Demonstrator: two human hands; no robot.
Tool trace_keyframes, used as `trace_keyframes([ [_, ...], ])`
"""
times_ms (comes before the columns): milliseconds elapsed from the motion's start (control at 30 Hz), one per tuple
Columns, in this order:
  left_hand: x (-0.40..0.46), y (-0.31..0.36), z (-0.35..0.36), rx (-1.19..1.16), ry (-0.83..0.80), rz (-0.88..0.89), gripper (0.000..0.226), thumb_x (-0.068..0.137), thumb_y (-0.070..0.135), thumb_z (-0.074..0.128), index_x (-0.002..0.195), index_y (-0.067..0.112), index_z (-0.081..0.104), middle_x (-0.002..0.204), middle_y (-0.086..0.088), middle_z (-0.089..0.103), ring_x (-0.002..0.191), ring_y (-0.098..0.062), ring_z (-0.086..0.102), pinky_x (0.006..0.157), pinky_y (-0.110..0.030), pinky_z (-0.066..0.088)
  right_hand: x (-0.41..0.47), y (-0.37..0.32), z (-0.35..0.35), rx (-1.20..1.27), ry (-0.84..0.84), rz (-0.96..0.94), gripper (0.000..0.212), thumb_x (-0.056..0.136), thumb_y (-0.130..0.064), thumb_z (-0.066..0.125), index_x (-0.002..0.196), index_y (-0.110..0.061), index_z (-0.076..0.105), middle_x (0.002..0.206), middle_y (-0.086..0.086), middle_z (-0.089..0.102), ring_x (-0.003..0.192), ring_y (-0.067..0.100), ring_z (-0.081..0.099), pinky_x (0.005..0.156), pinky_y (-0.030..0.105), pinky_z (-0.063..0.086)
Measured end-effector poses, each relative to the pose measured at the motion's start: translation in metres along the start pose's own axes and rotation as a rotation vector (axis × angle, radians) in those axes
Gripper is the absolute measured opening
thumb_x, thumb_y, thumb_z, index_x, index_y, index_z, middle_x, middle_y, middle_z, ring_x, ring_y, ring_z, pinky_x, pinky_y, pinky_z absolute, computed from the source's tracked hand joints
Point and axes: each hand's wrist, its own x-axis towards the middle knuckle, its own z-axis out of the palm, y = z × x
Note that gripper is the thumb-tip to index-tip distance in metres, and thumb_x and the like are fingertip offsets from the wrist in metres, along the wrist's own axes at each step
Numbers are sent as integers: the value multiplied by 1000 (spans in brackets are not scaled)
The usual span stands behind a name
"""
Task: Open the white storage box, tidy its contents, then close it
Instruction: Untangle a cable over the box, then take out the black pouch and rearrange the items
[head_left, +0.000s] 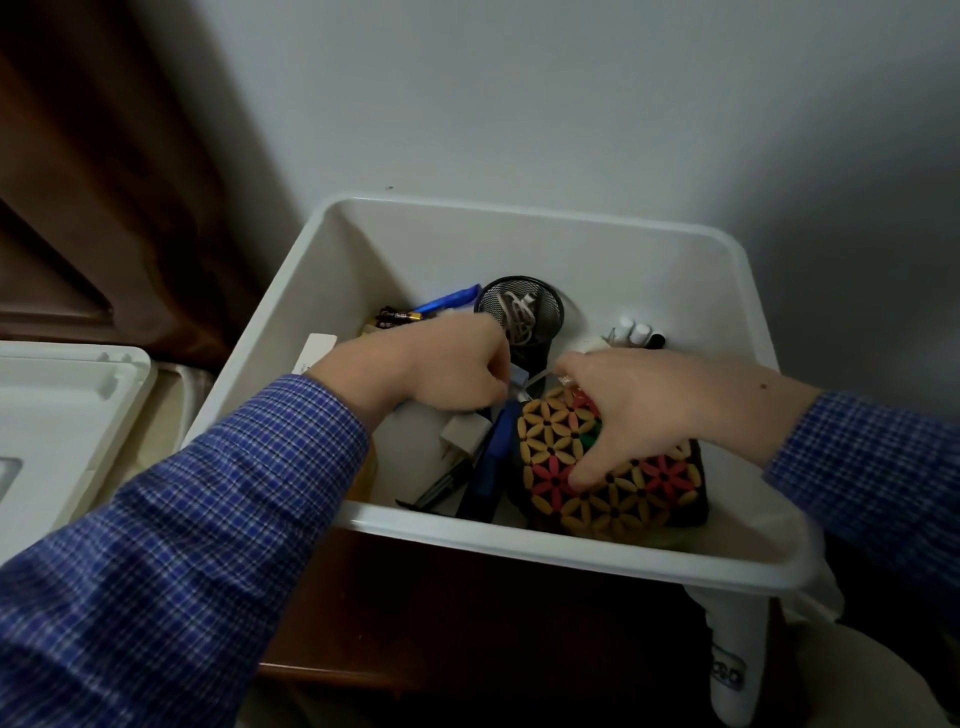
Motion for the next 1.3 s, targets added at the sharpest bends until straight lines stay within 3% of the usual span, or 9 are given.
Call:
trace_keyframes([
  [167,-2,2,5,-53,-235,5,15,91,22,60,98,17,72,75,1,73,67,-6,69,66,-26,57,4,8,-1,69,-49,-54,90,61,-60,86,134,-27,44,111,-10,57,98,13,57,84,31,54],
  [367,0,9,10,-73,-245,-6,26,91,27,64,103,5,66,81,-8,76,76,-24,73,66,-35,60,2,24,-5,100,117,-66,51,78,-42,82,116,-29,51,91,-13,58,80,3,54,62,21,40],
  [500,1,14,15,-221,-279,-17,48,88,28,73,127,12,49,94,-9,74,80,-25,74,71,-39,64,1,30,-7,184,89,-68,37,85,-32,78,110,-27,52,104,-2,64,93,17,62,81,33,52],
  [633,2,17,18,-165,-235,85,48,85,30,76,128,18,58,104,11,66,91,-5,64,79,-19,52,0,35,-9,271,88,-56,31,87,-26,76,97,-34,48,98,-3,64,87,17,63,73,32,51],
  [767,1,16,13,-157,-299,67,39,87,30,75,121,12,64,112,-3,70,102,-19,67,92,-36,55,2,37,-10,426,28,-28,28,90,-17,72,93,-35,51,105,-11,62,95,15,62,81,31,49],
  [933,-4,8,0,-640,-310,-29,17,95,1,62,110,7,59,105,-15,70,85,-22,71,68,-24,58,-6,49,-35,742,6,-37,20,92,-4,65,100,-21,67,93,7,77,88,28,74,83,44,58],
  [1067,-11,-7,-17,-959,-289,-112,18,97,-2,54,114,5,57,93,-23,62,78,-31,65,70,-34,63,-25,69,-65,1077,-21,-123,21,84,-1,62,93,-17,71,89,14,75,78,23,74,66,32,62],
  [1133,-10,-11,-24,-1083,-247,-165,20,100,-1,48,116,6,59,82,-17,66,63,-23,68,60,-32,62,-35,82,-80,1224,21,-166,23,80,-3,60,95,-17,70,92,14,73,81,24,73,74,34,63],
  [1300,-4,-13,-23,-1190,-22,-313,25,101,0,41,112,11,61,100,-13,64,77,-23,65,66,-39,59,-53,103,-98,1117,102,-169,21,81,-8,60,96,-19,70,97,11,73,89,22,72,70,29,61],
])
